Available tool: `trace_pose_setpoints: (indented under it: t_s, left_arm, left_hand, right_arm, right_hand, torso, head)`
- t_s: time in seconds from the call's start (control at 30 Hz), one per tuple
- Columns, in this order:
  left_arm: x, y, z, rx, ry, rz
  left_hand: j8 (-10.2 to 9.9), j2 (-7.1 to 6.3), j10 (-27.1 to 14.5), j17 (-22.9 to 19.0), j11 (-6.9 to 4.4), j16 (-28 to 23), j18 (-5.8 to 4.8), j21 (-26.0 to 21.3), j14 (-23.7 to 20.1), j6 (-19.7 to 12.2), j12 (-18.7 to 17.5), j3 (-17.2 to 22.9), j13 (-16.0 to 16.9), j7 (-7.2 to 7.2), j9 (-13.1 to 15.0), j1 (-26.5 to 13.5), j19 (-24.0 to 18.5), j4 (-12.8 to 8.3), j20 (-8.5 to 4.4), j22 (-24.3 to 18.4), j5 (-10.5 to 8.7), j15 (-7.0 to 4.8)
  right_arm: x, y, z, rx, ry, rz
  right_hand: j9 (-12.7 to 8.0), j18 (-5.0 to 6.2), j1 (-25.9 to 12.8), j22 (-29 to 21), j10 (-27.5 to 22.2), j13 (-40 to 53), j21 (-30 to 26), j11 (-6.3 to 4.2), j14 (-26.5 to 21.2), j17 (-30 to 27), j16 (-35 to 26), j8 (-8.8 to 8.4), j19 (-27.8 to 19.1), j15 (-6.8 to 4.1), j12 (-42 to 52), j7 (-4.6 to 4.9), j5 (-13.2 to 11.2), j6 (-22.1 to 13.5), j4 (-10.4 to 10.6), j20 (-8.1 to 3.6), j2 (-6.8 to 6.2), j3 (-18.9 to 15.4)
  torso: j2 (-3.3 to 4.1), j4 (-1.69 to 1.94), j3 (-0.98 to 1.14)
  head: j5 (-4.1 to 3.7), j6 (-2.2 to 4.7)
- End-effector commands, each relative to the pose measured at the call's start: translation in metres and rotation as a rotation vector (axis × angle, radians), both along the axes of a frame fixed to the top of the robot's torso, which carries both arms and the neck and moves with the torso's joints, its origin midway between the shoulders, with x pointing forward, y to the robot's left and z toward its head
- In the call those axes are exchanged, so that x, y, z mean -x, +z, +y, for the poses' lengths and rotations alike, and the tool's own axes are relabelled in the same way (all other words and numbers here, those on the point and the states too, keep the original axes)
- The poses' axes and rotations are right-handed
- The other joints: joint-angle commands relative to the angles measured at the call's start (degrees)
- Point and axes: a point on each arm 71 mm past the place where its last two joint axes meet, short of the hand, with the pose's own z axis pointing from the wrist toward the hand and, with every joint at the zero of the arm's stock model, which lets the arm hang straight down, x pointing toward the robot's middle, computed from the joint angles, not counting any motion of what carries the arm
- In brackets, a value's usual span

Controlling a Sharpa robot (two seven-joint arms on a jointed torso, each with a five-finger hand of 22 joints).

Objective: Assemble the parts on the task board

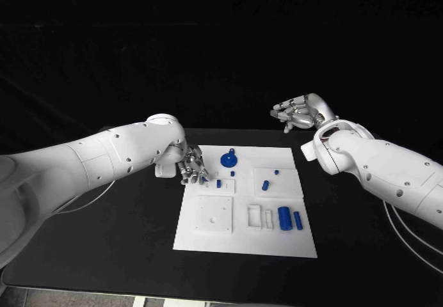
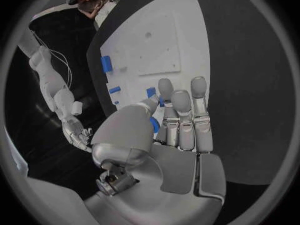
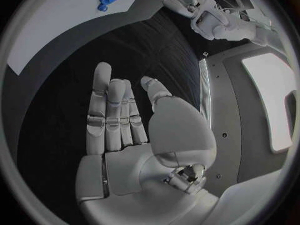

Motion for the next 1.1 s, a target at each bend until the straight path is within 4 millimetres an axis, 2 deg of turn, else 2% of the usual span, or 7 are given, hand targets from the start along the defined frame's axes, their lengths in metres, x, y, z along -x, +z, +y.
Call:
trace_pose_setpoints:
  t_s: [0.03, 0.33, 0.43, 0.7, 0.9, 0.97, 1.1]
  left_arm:
    - [0.002, 0.001, -0.008, 0.025, -0.039, 0.061]
    - [-0.003, 0.001, -0.016, -0.003, -0.031, 0.065]
    - [-0.004, 0.002, -0.017, -0.008, -0.023, 0.061]
    - [-0.01, 0.003, -0.012, -0.015, 0.027, 0.025]
    - [-0.012, 0.004, -0.009, -0.013, 0.048, 0.009]
    - [-0.013, 0.004, -0.009, -0.012, 0.049, 0.008]
    - [-0.013, 0.004, -0.009, -0.014, 0.049, 0.01]
  left_hand:
    - [0.1, -0.23, -0.1, -0.2, -0.04, 0.5, -0.04, 0.4, -0.4, 0.1, 0.4, 8.6, -0.2, -0.01, -0.3, 0.2, -0.3, -9.0, -0.16, 1.1, -0.03, 0.12]
    - [0.6, 0.57, -0.8, -1.7, 0.06, 1.3, 0.16, 0.8, -0.7, -0.3, 1.3, 9.2, -1.2, 0.1, -0.6, -0.8, -0.5, -9.8, 0.01, 1.0, 0.1, 0.26]
    - [2.1, -0.77, -0.6, -2.2, -0.14, 1.9, 0.61, 1.3, -0.5, 0.6, 2.1, 13.6, -1.7, -0.25, 0.2, -6.2, -0.3, -12.4, 0.08, 1.1, 6.89, 0.15]
    - [3.2, -1.41, 0.8, -2.3, -0.69, 2.9, 0.65, 2.0, 0.3, 2.5, 2.6, 15.7, -2.7, -1.08, 2.5, -11.8, 0.1, -16.1, -0.35, 1.1, 15.18, -0.34]
    - [-1.0, -2.42, 4.5, 0.1, -1.19, 2.5, 0.74, 2.2, 2.1, 7.2, 0.6, 14.9, -3.5, -1.97, 5.5, -12.2, 1.1, -18.1, -0.6, 1.0, 16.55, -0.73]
    - [-1.1, -2.88, 5.6, 1.4, -1.52, 2.6, 0.79, 2.1, 2.9, 8.6, 0.5, 14.3, -3.4, -2.5, 6.5, -12.2, 1.3, -18.0, -0.48, 0.9, 16.46, -0.78]
    - [-5.4, -3.72, 7.4, 4.3, -1.63, 1.0, 0.99, 1.6, 4.2, 11.8, -1.0, 13.5, -2.8, -2.87, 10.8, -11.4, 1.9, -17.9, -0.21, 1.0, 16.51, -0.76]
  right_arm:
    - [0.0, 0.0, 0.002, 0.003, 0.019, 0.002]
    - [0.0, 0.0, 0.004, 0.001, 0.023, 0.005]
    - [0.0, 0.0, 0.005, 0.001, 0.023, 0.005]
    - [0.0, 0.0, 0.005, 0.001, 0.023, 0.006]
    - [0.0, -0.001, 0.005, 0.001, 0.023, 0.007]
    - [-0.001, -0.001, 0.005, 0.001, 0.023, 0.007]
    - [-0.001, -0.001, 0.005, 0.001, 0.023, 0.007]
  right_hand:
    - [-0.1, 0.58, -0.2, -0.1, -0.5, -0.1, 0.3, -0.06, -0.4, -0.1, 0.2, -0.27, 1.8, 0.03, 0.4, 0.14, 0.2, -0.2, 0.2, 0.27, -0.46, 0.2]
    - [-0.1, 0.57, -0.2, -0.1, -0.5, -0.1, 0.3, -0.05, -0.5, -0.1, 0.2, -0.27, 1.8, 0.03, 0.3, 0.15, 0.3, -0.2, 0.3, 0.27, -0.51, 0.3]
    - [-0.1, 0.57, -0.2, -0.1, -0.5, -0.1, 0.3, -0.05, -0.5, -0.1, 0.2, -0.27, 1.8, 0.03, 0.3, 0.15, 0.3, -0.2, 0.3, 0.27, -0.51, 0.3]
    - [-0.1, 0.57, -0.2, -0.1, -0.5, -0.1, 0.3, -0.05, -0.5, -0.1, 0.2, -0.28, 1.7, 0.04, 0.3, 0.16, 0.4, -0.2, 0.3, 0.28, -0.55, 0.4]
    - [-0.1, 0.57, -0.2, -0.1, -0.5, -0.1, 0.3, -0.05, -0.5, -0.1, 0.2, -0.28, 1.7, 0.04, 0.3, 0.16, 0.4, -0.2, 0.3, 0.28, -0.55, 0.4]
    - [-0.1, 0.57, -0.2, -0.1, -0.5, -0.1, 0.3, -0.05, -0.5, -0.1, 0.2, -0.27, 1.7, 0.03, 0.3, 0.16, 0.5, -0.2, 0.3, 0.28, -0.56, 0.4]
    - [-0.1, 0.57, -0.1, -0.1, -0.5, -0.1, 0.3, -0.05, -0.5, -0.1, 0.2, -0.26, 1.7, 0.03, 0.3, 0.16, 0.5, -0.2, 0.3, 0.28, -0.59, 0.5]
  torso:
    - [-0.05, 0.05, 0.03]
    - [-0.01, 0.01, 0.06]
    - [-0.05, 0.03, 0.06]
    - [-0.06, 0.09, 0.05]
    - [-0.05, 0.15, 0.01]
    - [-0.04, 0.16, -0.01]
    - [-0.04, 0.1, -0.01]
  head:
    - [-0.01, -0.04]
    - [0.08, -0.05]
    - [0.07, -0.07]
    - [-0.05, -0.15]
    - [0.0, -0.22]
    - [-0.01, -0.27]
    - [0.07, -0.3]
